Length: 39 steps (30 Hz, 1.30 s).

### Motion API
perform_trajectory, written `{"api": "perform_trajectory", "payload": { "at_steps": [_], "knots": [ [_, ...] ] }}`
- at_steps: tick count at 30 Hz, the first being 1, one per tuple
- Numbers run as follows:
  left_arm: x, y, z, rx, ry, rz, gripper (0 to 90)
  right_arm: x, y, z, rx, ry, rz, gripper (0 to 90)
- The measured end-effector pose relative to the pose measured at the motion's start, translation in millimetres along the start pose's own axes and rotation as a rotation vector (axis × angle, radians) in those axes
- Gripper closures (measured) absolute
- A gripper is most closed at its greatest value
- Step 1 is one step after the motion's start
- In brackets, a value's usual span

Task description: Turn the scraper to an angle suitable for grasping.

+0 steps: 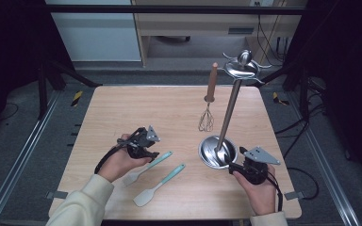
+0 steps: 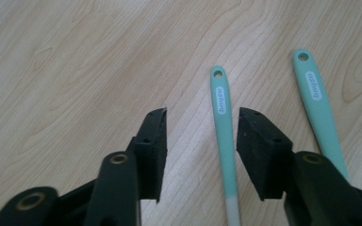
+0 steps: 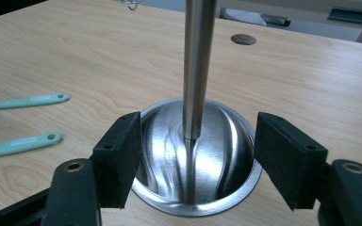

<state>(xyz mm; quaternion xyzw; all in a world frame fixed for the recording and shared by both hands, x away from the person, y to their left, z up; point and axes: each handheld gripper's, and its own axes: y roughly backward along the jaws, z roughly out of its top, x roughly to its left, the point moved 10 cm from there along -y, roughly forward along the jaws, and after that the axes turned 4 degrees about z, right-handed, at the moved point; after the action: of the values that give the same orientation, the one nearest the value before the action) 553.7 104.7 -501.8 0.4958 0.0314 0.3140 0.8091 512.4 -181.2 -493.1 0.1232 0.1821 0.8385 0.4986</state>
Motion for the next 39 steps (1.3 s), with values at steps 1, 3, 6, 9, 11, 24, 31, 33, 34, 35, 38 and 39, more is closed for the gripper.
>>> {"api": "perform_trajectory", "payload": {
  "at_steps": [1, 3, 6, 9, 11, 24, 31, 33, 34, 35, 38, 39],
  "knots": [
    [0.1, -1.8, 0.5, 0.000, 0.003, -0.002, 55.1, 0.4, -0.3, -0.3, 0.002, 0.003, 0.003, 35.2],
    [-0.5, -4.7, 0.8, 0.007, 0.008, -0.009, 58.7, 1.5, -0.8, -0.9, 0.007, 0.007, 0.009, 35.9],
    [-6.9, -7.1, 1.7, 0.009, 0.004, -0.031, 60.8, 1.7, -1.0, -1.1, 0.009, 0.010, 0.011, 37.0],
    [-16.9, -9.2, 4.1, 0.004, -0.006, -0.058, 66.0, 1.9, -1.9, -2.2, 0.016, 0.009, 0.013, 37.9],
    [-24.6, -12.1, 6.2, 0.002, -0.011, -0.074, 68.8, 2.3, -2.6, -2.8, 0.020, 0.013, 0.015, 38.5],
    [-60.0, -39.0, 11.9, 0.042, -0.043, -0.139, 86.8, 4.1, -3.9, -3.9, 0.027, 0.015, 0.029, 40.9],
    [-64.7, -46.6, 10.6, 0.041, -0.037, -0.128, 87.7, 4.7, -3.5, -3.6, 0.027, 0.015, 0.032, 41.3],
    [-66.6, -46.4, 11.1, 0.035, -0.031, -0.132, 87.8, 4.7, -3.2, -3.4, 0.026, 0.014, 0.032, 41.4],
    [-67.5, -46.2, 11.6, 0.032, -0.029, -0.134, 87.9, 4.6, -3.3, -3.4, 0.026, 0.015, 0.033, 41.4],
    [-68.5, -46.1, 11.9, 0.032, -0.032, -0.136, 88.1, 4.5, -3.3, -3.4, 0.026, 0.017, 0.033, 41.5],
    [-69.8, -47.0, 13.8, 0.028, -0.029, -0.134, 88.4, 5.1, -3.4, -3.5, 0.027, 0.016, 0.034, 41.5],
    [-70.7, -46.9, 14.8, 0.025, -0.025, -0.135, 88.4, 5.2, -3.2, -3.3, 0.026, 0.017, 0.034, 41.5]
  ]
}}
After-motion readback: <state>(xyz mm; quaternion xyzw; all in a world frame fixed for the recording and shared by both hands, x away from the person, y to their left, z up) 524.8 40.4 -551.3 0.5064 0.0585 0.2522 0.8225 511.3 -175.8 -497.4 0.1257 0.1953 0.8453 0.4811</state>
